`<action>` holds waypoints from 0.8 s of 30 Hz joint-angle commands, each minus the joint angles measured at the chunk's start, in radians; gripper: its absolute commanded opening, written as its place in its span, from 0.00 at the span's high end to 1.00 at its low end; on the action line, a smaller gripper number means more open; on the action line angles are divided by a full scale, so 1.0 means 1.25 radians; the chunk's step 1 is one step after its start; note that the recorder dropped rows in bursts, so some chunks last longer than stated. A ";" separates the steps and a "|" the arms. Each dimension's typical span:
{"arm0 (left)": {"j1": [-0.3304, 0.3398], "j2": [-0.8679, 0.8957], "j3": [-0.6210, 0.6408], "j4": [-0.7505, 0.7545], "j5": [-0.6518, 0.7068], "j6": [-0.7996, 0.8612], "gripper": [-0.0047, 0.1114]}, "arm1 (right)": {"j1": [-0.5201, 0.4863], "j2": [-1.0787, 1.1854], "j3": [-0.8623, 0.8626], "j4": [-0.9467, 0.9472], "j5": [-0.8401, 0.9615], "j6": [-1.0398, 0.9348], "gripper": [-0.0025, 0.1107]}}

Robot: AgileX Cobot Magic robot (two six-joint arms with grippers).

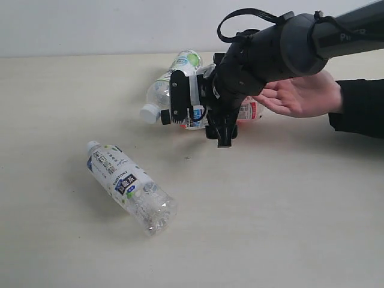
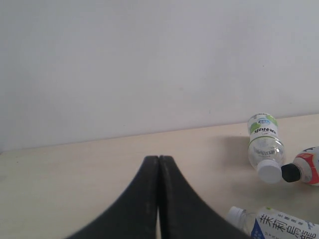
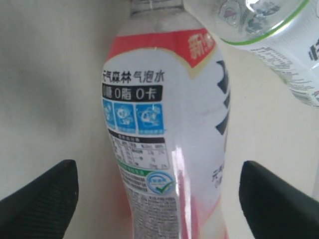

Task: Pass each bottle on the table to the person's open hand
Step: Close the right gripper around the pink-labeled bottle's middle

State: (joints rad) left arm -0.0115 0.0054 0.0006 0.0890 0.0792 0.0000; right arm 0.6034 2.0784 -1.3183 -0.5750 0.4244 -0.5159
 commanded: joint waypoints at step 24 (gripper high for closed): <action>0.002 -0.004 0.000 0.000 -0.003 0.000 0.96 | -0.012 0.033 -0.005 -0.150 -0.051 0.157 0.25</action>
State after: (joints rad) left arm -0.0115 0.0054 0.0006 0.0890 0.0792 0.0000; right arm 0.6013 2.1143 -1.3183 -0.7508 0.3711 -0.3414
